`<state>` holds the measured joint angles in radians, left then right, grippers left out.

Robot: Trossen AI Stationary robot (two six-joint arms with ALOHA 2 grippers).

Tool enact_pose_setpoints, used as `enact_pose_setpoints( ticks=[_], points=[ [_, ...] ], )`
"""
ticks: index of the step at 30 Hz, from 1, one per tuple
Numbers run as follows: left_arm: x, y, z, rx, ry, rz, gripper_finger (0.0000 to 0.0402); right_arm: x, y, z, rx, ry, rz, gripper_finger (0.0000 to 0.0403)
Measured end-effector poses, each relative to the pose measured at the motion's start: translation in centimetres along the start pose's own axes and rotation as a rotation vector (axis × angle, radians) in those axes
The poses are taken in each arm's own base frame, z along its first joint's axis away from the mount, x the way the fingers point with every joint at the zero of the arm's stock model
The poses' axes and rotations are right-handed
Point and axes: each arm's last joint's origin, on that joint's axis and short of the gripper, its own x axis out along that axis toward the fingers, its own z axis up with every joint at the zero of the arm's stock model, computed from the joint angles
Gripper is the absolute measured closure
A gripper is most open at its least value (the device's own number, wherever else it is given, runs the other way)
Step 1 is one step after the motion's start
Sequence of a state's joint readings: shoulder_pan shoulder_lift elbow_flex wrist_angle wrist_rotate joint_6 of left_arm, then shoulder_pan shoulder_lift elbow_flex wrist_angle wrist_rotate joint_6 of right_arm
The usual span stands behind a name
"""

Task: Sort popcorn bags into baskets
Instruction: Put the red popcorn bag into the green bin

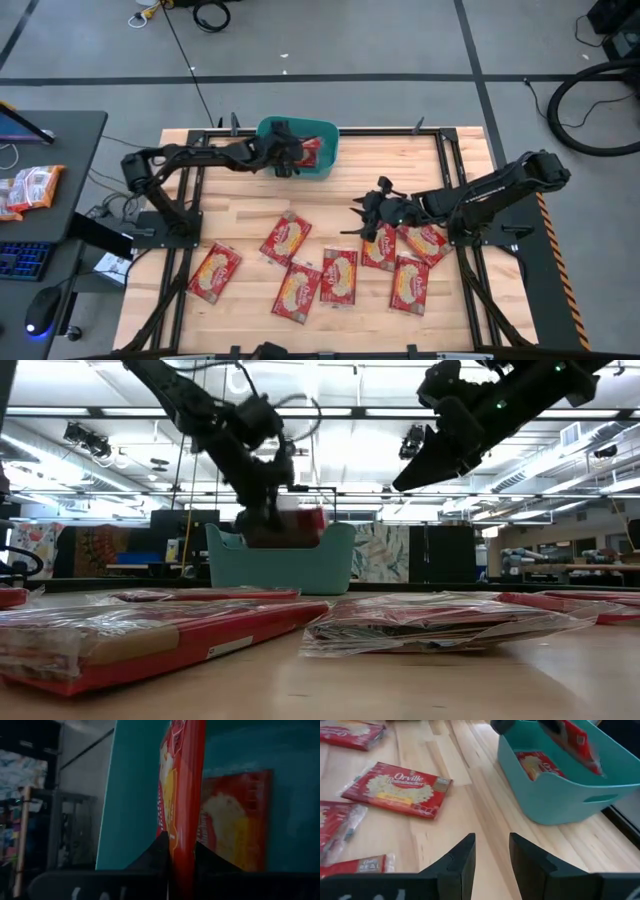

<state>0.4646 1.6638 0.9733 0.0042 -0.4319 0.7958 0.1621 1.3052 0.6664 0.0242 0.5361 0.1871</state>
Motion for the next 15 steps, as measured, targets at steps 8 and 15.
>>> enact_pose_setpoints(
  ticks=[8,15],
  points=[
    [1.2,-0.8,0.0,-0.046,0.018,0.005,0.0266,-0.2,0.4,-0.8,-0.011,-0.009,-0.025,0.0279],
    [0.1,-1.0,0.3,-0.118,0.036,0.003,0.0178,-0.5,1.0,-0.9,-0.01,-0.012,-0.004,0.0279]
  ],
)
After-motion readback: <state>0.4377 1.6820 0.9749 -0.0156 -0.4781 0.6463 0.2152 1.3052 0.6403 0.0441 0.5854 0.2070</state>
